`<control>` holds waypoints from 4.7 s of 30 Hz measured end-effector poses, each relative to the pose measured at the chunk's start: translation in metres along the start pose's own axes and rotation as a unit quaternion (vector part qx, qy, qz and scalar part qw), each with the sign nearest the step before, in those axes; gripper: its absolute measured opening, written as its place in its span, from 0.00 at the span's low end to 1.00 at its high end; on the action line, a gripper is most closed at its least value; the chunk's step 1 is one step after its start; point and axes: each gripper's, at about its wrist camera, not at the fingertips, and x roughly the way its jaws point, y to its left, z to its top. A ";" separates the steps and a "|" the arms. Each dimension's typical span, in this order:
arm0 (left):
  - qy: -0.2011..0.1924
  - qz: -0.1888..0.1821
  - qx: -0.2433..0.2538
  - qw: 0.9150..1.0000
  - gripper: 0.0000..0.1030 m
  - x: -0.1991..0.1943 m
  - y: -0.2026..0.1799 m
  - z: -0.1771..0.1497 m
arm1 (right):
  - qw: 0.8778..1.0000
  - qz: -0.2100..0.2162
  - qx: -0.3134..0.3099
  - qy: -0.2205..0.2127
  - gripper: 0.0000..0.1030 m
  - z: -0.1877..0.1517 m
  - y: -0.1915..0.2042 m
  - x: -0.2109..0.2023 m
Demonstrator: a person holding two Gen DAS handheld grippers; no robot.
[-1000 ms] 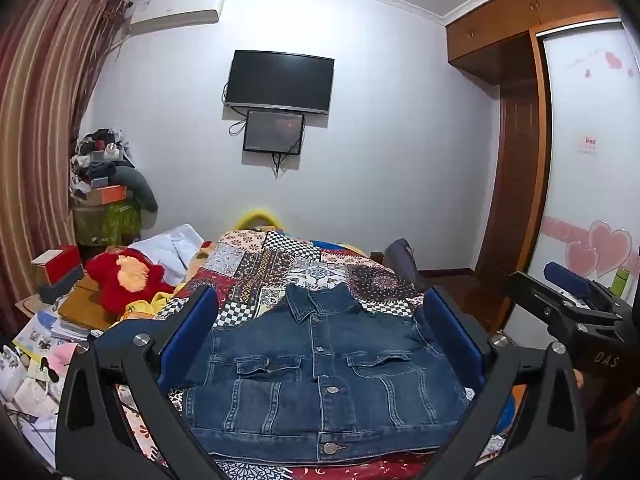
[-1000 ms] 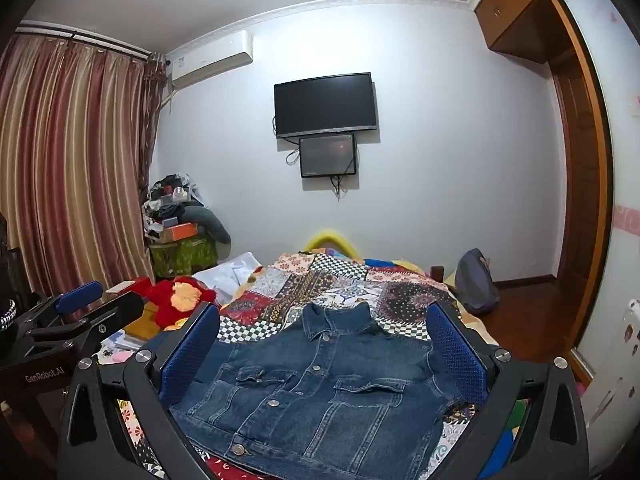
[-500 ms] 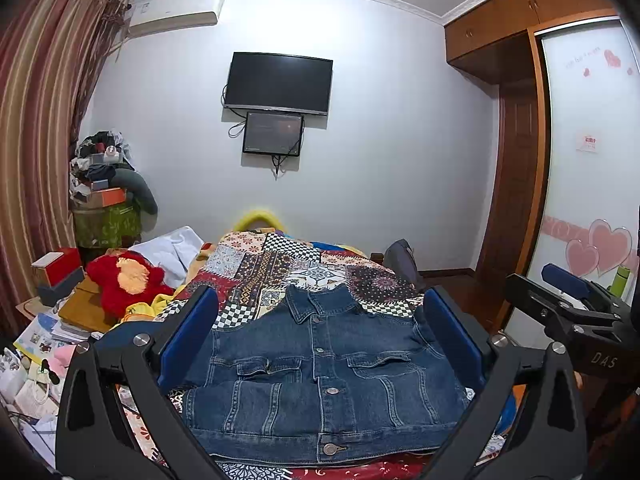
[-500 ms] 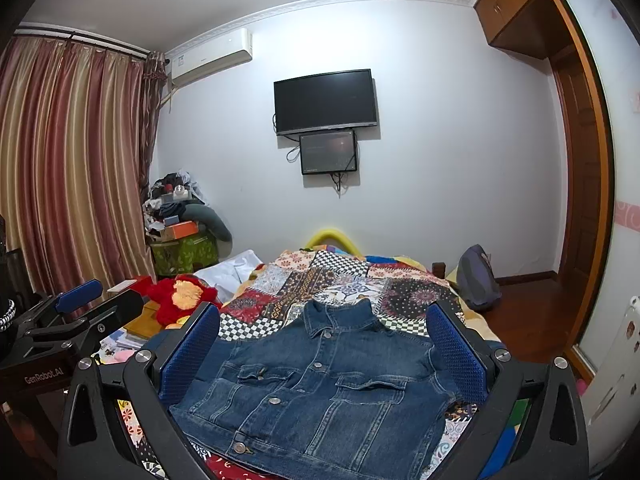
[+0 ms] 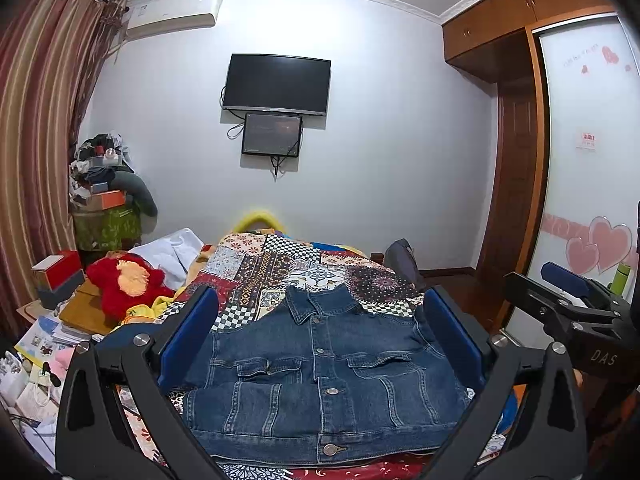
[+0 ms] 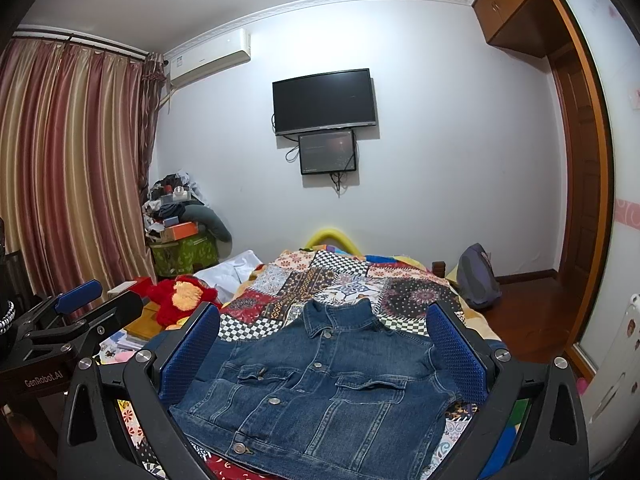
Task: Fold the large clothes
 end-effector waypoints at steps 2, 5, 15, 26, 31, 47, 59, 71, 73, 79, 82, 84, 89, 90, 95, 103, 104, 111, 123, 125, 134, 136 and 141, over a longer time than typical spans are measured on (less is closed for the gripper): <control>0.000 0.000 0.000 1.000 1.00 0.000 0.000 0.000 | 1.000 0.000 0.001 -0.001 1.00 0.000 0.000 0.000; -0.001 0.001 0.001 1.000 1.00 0.000 0.000 0.000 | 1.000 0.000 0.000 0.000 1.00 0.000 0.000 0.000; -0.001 0.001 0.001 1.000 1.00 -0.002 -0.001 0.001 | 1.000 0.001 0.003 0.001 1.00 -0.005 0.002 0.004; -0.001 0.000 0.002 1.000 1.00 -0.002 -0.002 0.000 | 1.000 0.001 0.004 0.003 1.00 -0.006 0.001 0.005; -0.001 0.000 0.002 1.000 1.00 -0.002 -0.002 -0.001 | 1.000 0.001 0.004 0.006 1.00 -0.007 0.001 0.006; 0.012 0.010 -0.002 1.000 1.00 0.016 0.008 -0.005 | 1.000 0.004 0.003 0.026 1.00 -0.015 0.002 0.021; 0.025 0.054 -0.026 0.998 1.00 0.069 0.060 -0.003 | 0.996 0.012 -0.003 0.083 1.00 -0.006 0.007 0.088; 0.074 0.201 -0.056 0.975 1.00 0.132 0.183 -0.042 | 0.985 0.009 -0.060 0.159 1.00 -0.026 0.032 0.214; 0.099 0.212 -0.077 0.969 1.00 0.140 0.207 -0.054 | 0.983 0.021 -0.055 0.175 1.00 -0.031 0.034 0.234; 0.185 0.240 -0.175 0.937 1.00 0.165 0.294 -0.113 | 0.968 0.065 -0.057 0.234 1.00 -0.053 0.048 0.303; 0.236 0.240 -0.213 0.917 1.00 0.174 0.326 -0.141 | 0.956 0.086 -0.064 0.274 1.00 -0.065 0.058 0.337; 0.260 0.234 -0.243 0.905 1.00 0.176 0.342 -0.161 | 0.946 0.090 -0.070 0.303 1.00 -0.076 0.065 0.359; 0.289 0.199 -0.324 0.878 1.00 0.176 0.368 -0.198 | 0.920 0.102 -0.097 0.365 1.00 -0.104 0.079 0.396; 0.291 0.194 -0.338 0.874 1.00 0.177 0.372 -0.203 | 0.917 0.106 -0.099 0.372 1.00 -0.108 0.080 0.401; 0.271 0.170 -0.405 0.857 0.85 0.181 0.396 -0.219 | 0.895 0.124 -0.081 0.420 1.00 -0.129 0.081 0.431; 0.243 0.167 -0.489 0.821 0.45 0.188 0.443 -0.240 | 0.882 0.139 -0.016 0.449 0.99 -0.137 0.073 0.445; 0.238 0.164 -0.500 0.816 0.43 0.189 0.445 -0.242 | 0.881 0.140 -0.008 0.452 0.99 -0.137 0.071 0.445; 0.244 0.237 -0.397 0.852 0.16 0.188 0.418 -0.202 | 0.878 0.140 0.014 0.457 0.99 -0.134 0.060 0.441; 0.185 0.213 -0.191 0.940 0.10 0.228 0.334 -0.078 | 0.904 0.125 0.022 0.408 0.99 -0.098 0.027 0.412; 0.175 0.183 -0.167 0.953 0.09 0.239 0.312 -0.059 | 0.905 0.123 0.033 0.406 0.99 -0.093 0.019 0.407; 0.228 0.020 -0.080 0.970 0.08 0.318 0.195 -0.042 | 0.916 0.110 0.050 0.382 0.99 -0.079 -0.015 0.379; 0.269 -0.028 -0.074 0.960 0.08 0.340 0.167 -0.055 | 0.918 0.106 0.056 0.378 0.99 -0.077 -0.024 0.373; 0.365 -0.103 -0.053 0.924 0.08 0.373 0.105 -0.109 | 0.919 0.093 0.074 0.375 0.99 -0.079 -0.046 0.361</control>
